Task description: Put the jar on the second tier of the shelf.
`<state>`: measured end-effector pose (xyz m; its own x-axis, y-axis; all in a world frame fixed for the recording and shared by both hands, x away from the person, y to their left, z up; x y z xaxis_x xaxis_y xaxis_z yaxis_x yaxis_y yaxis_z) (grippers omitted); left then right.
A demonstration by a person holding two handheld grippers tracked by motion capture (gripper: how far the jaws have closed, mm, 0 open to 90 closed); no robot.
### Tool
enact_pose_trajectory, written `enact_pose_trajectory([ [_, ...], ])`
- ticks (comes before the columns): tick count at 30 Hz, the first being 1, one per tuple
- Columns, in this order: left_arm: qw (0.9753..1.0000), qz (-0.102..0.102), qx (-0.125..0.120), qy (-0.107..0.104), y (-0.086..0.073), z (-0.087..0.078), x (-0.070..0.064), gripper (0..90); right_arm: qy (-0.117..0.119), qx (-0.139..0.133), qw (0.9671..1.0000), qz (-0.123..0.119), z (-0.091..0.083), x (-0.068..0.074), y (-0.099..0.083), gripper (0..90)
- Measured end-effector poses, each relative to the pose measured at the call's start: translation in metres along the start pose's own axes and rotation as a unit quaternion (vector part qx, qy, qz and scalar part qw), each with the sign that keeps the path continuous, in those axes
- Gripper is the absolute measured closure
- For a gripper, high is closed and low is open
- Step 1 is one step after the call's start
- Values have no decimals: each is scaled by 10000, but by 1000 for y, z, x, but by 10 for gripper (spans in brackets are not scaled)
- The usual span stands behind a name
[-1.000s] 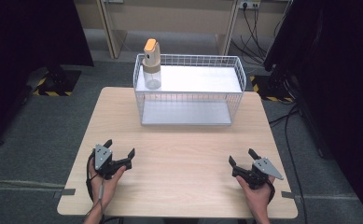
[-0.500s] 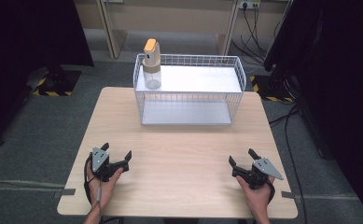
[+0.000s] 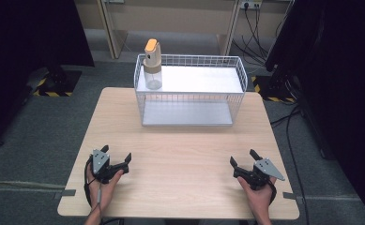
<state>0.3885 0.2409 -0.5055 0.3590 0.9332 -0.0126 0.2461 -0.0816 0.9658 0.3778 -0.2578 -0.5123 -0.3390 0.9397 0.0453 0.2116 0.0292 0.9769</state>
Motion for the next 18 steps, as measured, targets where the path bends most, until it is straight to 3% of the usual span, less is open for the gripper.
enact_pose_trajectory([
  [18,10000,34,-29,-4,0,0,-1,22,-6,2,10000,-9,0,0,0,103],
])
Point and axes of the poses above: each handheld gripper's, and its own axes: z roughly forward along the jaws, y roughly out of its top, x roughly to its left, the point moved 3 cm from there along z, roughly forward along the jaws, and after that the axes turned 2 degrees about -y, right-handed, at the moved point
